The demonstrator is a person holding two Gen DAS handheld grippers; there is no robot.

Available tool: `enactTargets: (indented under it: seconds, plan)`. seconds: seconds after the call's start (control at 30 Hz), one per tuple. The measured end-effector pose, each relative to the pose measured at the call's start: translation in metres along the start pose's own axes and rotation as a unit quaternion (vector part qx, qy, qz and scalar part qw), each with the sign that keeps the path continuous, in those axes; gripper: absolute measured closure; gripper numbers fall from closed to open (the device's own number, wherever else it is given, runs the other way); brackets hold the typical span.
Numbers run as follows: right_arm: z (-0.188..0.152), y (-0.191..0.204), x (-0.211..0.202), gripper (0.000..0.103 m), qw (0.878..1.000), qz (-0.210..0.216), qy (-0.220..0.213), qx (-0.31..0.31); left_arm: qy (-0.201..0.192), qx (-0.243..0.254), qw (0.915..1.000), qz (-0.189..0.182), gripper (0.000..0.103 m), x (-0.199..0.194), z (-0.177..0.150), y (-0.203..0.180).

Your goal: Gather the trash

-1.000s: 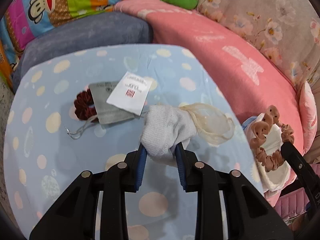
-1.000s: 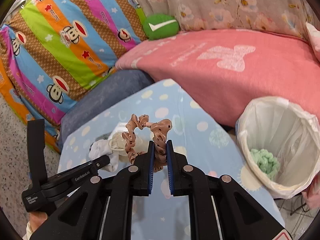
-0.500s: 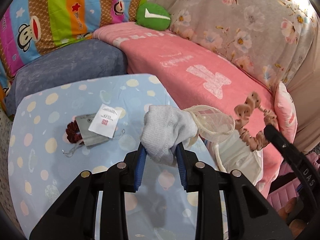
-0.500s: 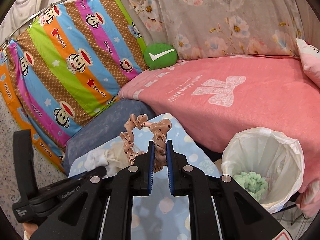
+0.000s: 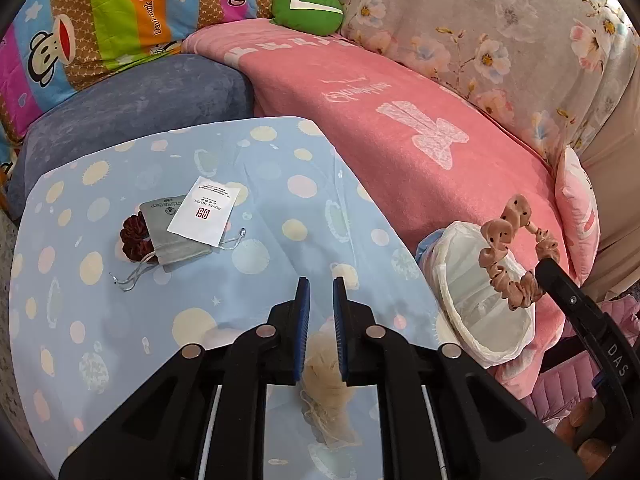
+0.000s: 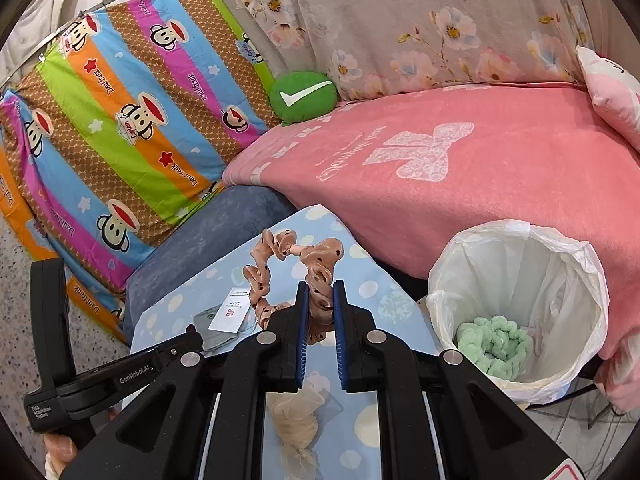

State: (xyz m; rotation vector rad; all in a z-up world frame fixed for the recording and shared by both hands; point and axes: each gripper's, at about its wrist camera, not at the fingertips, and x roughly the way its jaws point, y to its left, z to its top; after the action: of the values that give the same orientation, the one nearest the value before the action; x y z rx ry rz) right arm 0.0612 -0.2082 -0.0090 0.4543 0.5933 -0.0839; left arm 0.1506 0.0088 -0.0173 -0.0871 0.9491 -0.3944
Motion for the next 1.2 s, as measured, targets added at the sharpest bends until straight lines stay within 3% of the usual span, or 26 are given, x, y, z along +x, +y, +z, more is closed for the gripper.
enactTargets:
  seconds: [0.03, 0.1, 0.13, 0.17, 0.27, 0.43, 0.53, 0.7, 0.77, 0.8, 0.87, 0.93, 1.2]
  plan:
    - [0.0, 0.001, 0.0, 0.092, 1.0, -0.001, 0.001, 0.0, 0.001, 0.0, 1.0, 0.001, 0.09, 0.001, 0.0, 0.0]
    - [-0.002, 0.0, 0.0, 0.092, 1.0, -0.001, 0.003, 0.0, 0.015, -0.006, 0.9999, 0.004, 0.07, 0.006, -0.004, 0.005]
    - [-0.004, 0.0, 0.0, 0.092, 1.0, -0.001, 0.005, -0.002, 0.016, -0.013, 0.9997, 0.009, 0.054, 0.008, -0.007, 0.009]
    - [-0.007, -0.001, 0.001, 0.092, 1.0, -0.003, 0.009, -0.003, 0.017, -0.02, 0.9995, 0.019, 0.047, 0.01, -0.012, 0.015]
    - [-0.018, -0.003, 0.003, 0.092, 1.0, -0.004, 0.022, -0.006, 0.035, -0.038, 0.9973, 0.051, 0.037, 0.022, -0.031, 0.037]
    - [-0.036, -0.002, 0.008, 0.092, 0.999, -0.003, 0.041, -0.008, 0.089, -0.07, 0.9899, 0.085, 0.032, 0.047, -0.071, 0.074]
    - [-0.042, 0.0, 0.011, 0.092, 0.999, -0.003, 0.047, -0.01, 0.111, -0.09, 0.9851, 0.097, 0.032, 0.06, -0.091, 0.095]
    - [-0.044, 0.005, 0.016, 0.092, 0.998, -0.003, 0.054, -0.012, 0.124, -0.112, 0.9839, 0.064, 0.032, 0.069, -0.1, 0.104]
    - [-0.046, 0.007, 0.017, 0.092, 0.998, -0.003, 0.057, -0.015, 0.128, -0.105, 0.9844, 0.059, 0.045, 0.071, -0.101, 0.101]
    - [-0.046, 0.008, 0.017, 0.092, 0.998, -0.003, 0.057, -0.016, 0.128, -0.102, 0.9848, 0.059, 0.046, 0.071, -0.1, 0.099]
    - [-0.045, 0.009, 0.016, 0.092, 0.998, -0.002, 0.056, -0.017, 0.123, -0.097, 0.9863, 0.053, 0.061, 0.067, -0.098, 0.096]
    - [-0.042, 0.009, 0.014, 0.092, 0.998, -0.002, 0.053, -0.018, 0.118, -0.095, 0.9875, 0.046, 0.064, 0.061, -0.092, 0.093]
    - [-0.02, 0.01, 0.002, 0.092, 1.0, 0.003, 0.023, -0.018, 0.041, -0.064, 0.9968, 0.023, 0.066, 0.015, -0.039, 0.052]
